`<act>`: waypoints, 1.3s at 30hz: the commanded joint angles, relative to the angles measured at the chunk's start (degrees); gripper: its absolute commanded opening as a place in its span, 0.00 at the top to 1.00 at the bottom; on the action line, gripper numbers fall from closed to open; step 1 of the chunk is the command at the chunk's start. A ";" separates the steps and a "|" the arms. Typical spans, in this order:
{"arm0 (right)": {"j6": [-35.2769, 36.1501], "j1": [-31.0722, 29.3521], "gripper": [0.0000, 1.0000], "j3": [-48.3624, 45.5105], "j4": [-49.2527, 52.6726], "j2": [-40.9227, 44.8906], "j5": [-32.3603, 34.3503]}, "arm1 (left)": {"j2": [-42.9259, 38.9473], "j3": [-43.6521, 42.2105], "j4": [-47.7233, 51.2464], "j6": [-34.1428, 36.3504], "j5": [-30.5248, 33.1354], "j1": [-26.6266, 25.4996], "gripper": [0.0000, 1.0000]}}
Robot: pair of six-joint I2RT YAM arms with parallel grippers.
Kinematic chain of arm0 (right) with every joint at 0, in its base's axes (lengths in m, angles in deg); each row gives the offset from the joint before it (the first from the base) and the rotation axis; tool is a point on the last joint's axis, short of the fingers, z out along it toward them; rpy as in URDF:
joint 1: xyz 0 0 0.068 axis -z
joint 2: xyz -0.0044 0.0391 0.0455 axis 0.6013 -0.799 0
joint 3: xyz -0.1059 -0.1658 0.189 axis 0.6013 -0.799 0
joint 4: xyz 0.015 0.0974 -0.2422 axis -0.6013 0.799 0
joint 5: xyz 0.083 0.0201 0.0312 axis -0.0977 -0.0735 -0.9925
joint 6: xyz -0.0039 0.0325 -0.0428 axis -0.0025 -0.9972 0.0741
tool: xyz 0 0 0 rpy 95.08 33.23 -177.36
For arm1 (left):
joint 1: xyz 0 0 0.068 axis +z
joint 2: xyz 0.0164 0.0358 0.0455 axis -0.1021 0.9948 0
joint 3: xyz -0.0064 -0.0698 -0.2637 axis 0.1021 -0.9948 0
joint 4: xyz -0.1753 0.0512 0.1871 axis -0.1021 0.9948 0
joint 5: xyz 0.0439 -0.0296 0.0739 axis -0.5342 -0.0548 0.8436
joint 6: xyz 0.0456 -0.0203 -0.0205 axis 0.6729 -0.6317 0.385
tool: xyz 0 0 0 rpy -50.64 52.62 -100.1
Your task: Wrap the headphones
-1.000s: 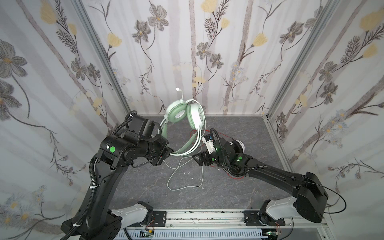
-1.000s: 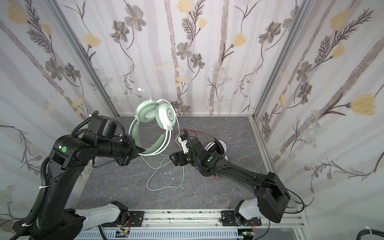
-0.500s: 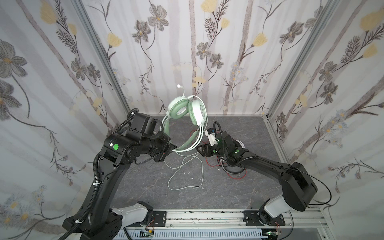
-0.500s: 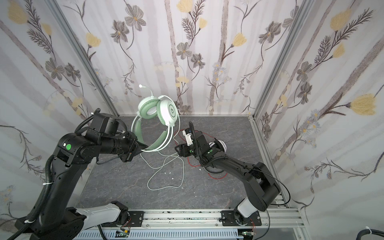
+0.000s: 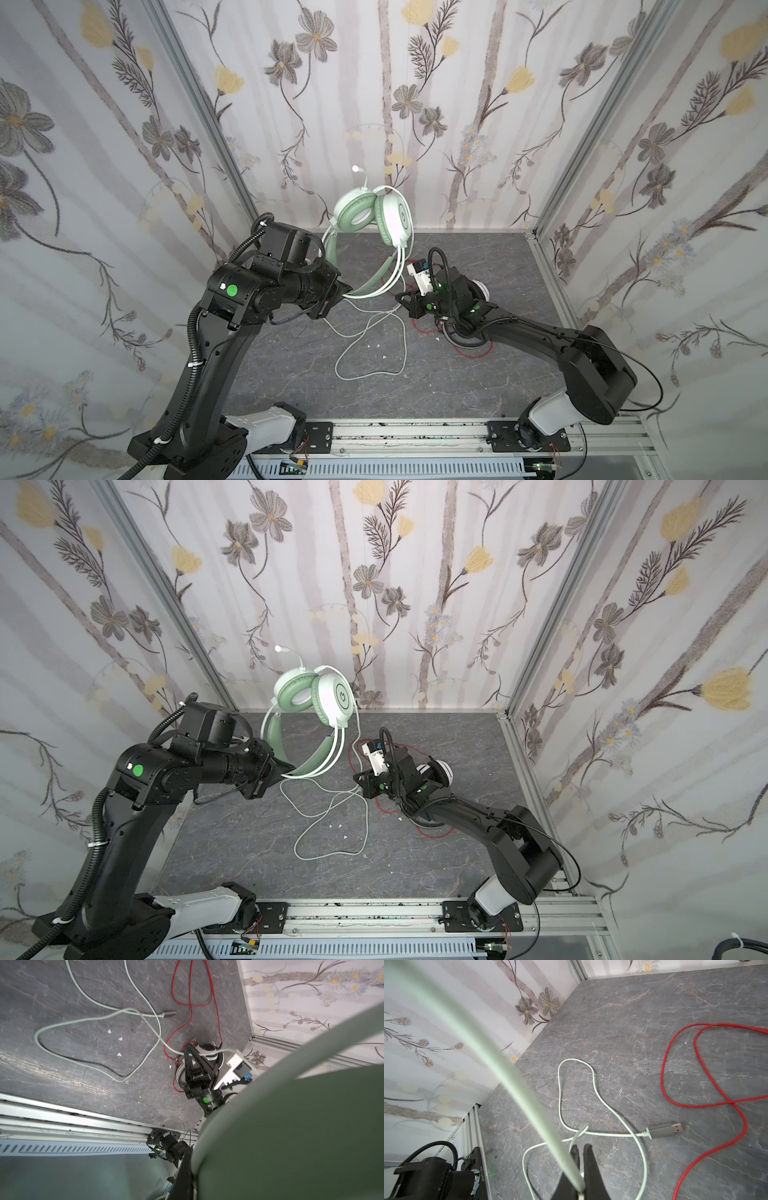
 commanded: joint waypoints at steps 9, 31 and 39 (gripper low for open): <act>1.54 -4.02 1.00 5.22 44.11 23.81 35.24 | 4.25 0.12 5.77 36.22 34.21 4.68 1.00; 23.34 -23.23 1.00 51.76 61.97 12.23 52.86 | 7.31 -12.49 9.12 38.77 37.66 -0.85 1.00; 30.10 -24.99 1.00 60.04 63.82 3.65 57.59 | 8.99 -13.31 7.19 41.18 36.34 -7.29 1.00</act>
